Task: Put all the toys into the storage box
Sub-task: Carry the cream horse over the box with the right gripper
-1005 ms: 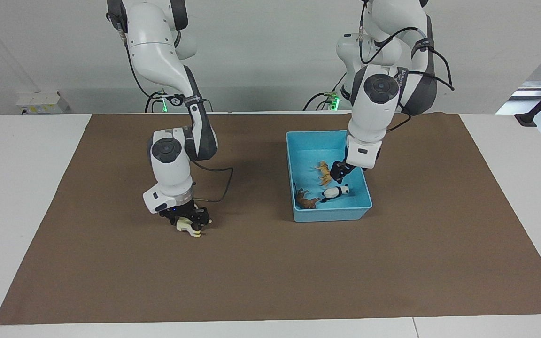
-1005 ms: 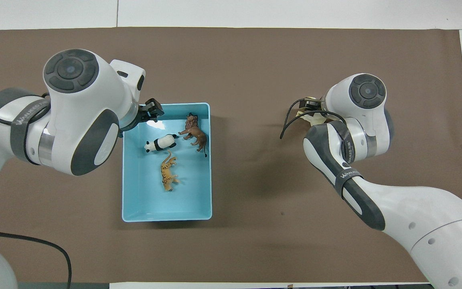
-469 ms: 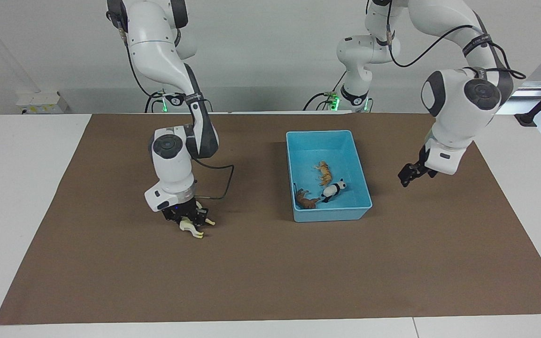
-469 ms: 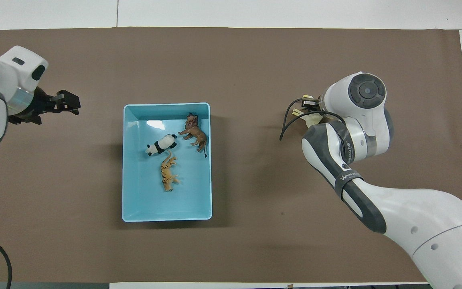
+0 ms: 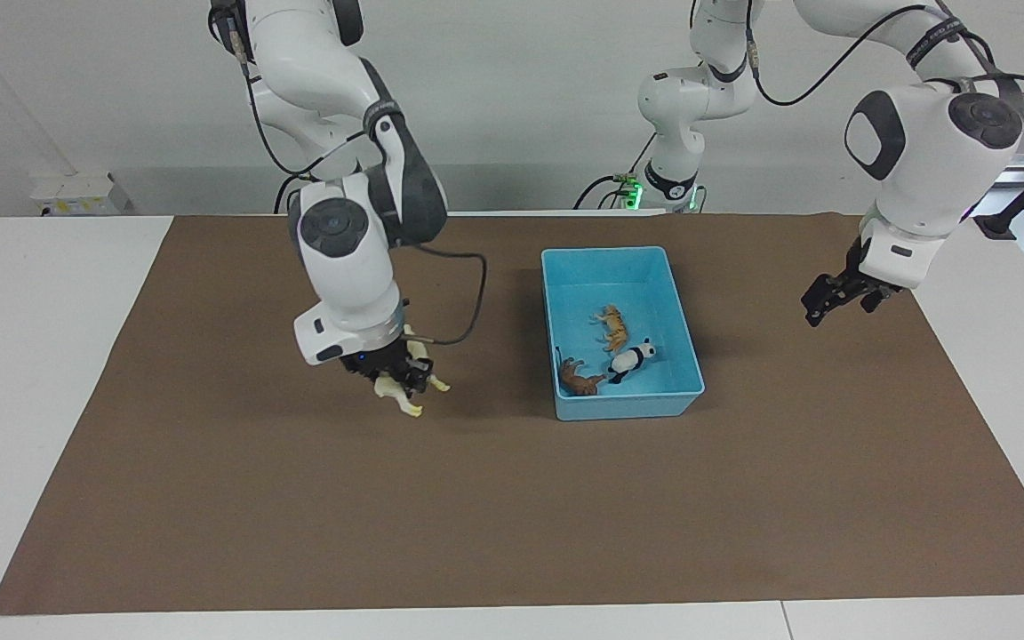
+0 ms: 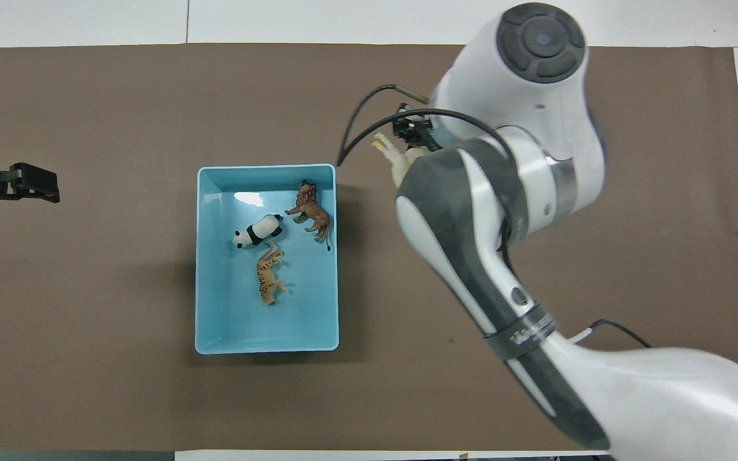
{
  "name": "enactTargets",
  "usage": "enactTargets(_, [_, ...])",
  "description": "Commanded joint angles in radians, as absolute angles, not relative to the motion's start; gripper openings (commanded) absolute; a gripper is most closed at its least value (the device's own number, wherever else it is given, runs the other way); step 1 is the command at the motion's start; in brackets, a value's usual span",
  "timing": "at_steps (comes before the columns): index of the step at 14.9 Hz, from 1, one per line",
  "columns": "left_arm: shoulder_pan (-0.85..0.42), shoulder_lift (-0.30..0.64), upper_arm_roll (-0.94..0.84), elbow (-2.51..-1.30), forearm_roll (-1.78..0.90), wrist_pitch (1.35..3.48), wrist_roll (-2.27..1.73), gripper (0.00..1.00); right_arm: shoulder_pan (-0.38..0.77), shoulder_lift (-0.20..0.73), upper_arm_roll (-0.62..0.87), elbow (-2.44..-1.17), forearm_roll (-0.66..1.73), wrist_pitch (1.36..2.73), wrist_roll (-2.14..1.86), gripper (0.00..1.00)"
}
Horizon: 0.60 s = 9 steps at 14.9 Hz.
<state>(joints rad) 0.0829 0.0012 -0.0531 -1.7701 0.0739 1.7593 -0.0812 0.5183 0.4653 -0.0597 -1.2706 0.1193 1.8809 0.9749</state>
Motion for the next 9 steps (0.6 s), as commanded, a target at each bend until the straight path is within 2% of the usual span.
enactTargets(1, [0.106,-0.074,-0.058,-1.835,0.077,1.730,-0.038,1.00,0.645,0.583,-0.066,-1.140,0.173,2.015,1.158,0.00])
enactTargets(6, [0.120,-0.078,-0.058,-1.829,0.077,1.735,-0.028,1.00,0.830,0.646,-0.069,-1.190,0.123,2.232,1.209,0.00])
enactTargets(7, [0.118,-0.078,-0.060,-1.829,0.077,1.750,-0.040,1.00,0.837,0.640,-0.069,-1.219,0.108,2.230,1.216,0.99])
enactTargets(9, [0.118,-0.077,-0.060,-1.827,0.077,1.759,-0.041,1.00,0.839,0.635,-0.069,-1.221,0.107,2.194,1.242,1.00])
